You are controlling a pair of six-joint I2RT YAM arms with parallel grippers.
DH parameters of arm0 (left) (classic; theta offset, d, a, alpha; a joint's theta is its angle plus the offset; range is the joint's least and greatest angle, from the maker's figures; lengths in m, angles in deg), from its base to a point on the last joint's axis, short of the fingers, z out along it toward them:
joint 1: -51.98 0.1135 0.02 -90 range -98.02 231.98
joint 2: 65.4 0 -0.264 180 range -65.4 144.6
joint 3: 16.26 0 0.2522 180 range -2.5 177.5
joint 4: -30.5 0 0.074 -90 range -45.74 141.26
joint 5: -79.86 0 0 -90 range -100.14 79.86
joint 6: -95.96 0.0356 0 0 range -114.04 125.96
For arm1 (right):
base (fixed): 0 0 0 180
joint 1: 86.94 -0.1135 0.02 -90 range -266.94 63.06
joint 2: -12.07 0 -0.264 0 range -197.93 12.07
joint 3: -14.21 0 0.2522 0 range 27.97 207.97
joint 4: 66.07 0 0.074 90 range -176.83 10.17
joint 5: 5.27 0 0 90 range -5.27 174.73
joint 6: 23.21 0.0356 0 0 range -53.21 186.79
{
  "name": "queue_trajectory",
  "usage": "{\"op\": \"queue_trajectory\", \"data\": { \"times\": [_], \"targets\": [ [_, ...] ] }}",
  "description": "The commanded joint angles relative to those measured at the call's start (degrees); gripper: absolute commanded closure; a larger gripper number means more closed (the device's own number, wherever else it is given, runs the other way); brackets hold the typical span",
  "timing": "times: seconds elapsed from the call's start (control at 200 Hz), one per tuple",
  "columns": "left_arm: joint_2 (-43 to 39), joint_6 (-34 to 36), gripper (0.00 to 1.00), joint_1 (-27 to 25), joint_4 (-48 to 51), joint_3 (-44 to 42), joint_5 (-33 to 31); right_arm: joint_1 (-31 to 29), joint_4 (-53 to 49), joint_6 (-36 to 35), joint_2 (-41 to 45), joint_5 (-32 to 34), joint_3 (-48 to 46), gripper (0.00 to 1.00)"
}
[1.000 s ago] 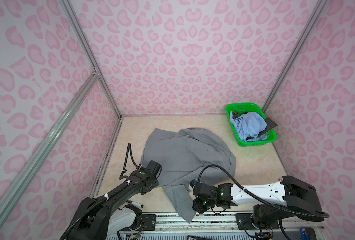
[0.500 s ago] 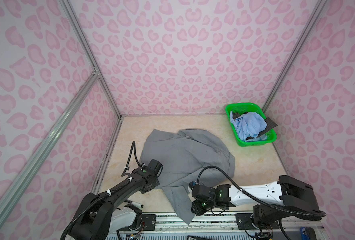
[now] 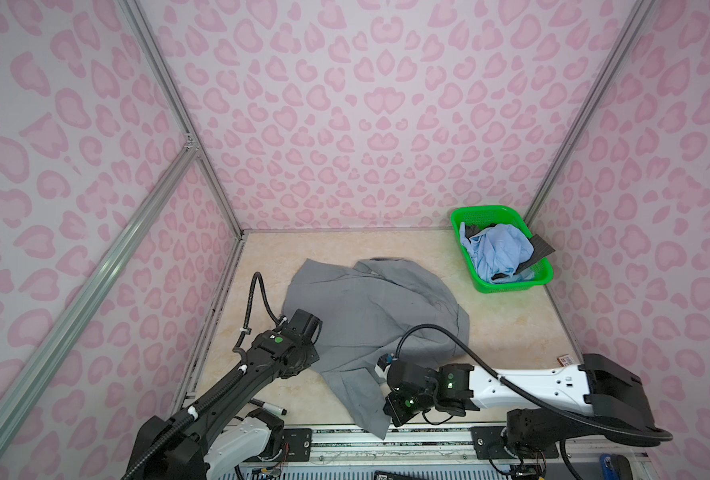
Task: Fold and stack the long sleeve shirts
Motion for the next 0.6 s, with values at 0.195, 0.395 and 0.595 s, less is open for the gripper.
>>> {"op": "queue_trajectory", "data": {
  "times": [0.195,0.395,0.595],
  "targets": [
    [-3.51,3.85,0.97,1.96,9.02,12.63,1.76,16.22,-36.56,-12.99,25.77,18.97,20.14,1.0],
    [-6.4,3.28,0.97,2.57,12.16,18.71,2.49,21.8,-49.38,-20.11,27.19,27.81,39.45,1.0],
    [-10.15,1.95,0.97,2.71,14.72,21.5,4.61,21.78,-57.92,-24.8,23.08,37.26,59.57,1.0]
  ]
}}
